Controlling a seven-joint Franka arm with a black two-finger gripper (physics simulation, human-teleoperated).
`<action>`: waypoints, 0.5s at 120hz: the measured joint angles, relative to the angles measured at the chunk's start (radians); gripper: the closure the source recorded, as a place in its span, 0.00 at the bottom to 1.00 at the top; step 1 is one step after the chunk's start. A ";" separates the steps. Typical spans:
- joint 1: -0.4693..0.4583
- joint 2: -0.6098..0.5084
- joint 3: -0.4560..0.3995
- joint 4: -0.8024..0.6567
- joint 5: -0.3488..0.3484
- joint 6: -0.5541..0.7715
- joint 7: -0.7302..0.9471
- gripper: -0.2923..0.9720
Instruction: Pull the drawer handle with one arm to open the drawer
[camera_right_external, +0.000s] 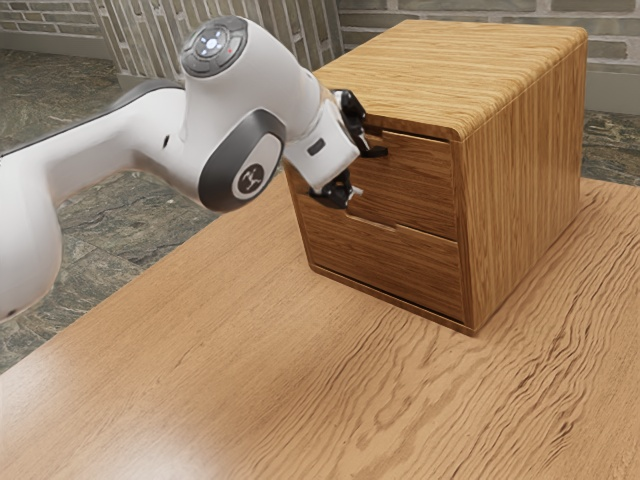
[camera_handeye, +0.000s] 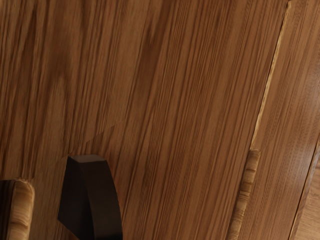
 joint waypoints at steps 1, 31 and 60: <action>-0.003 0.000 0.000 0.000 -0.001 0.000 -0.001 0.36; -0.011 -0.001 -0.004 -0.006 0.009 0.003 0.003 0.32; -0.024 -0.023 0.006 -0.030 0.014 0.006 0.016 0.34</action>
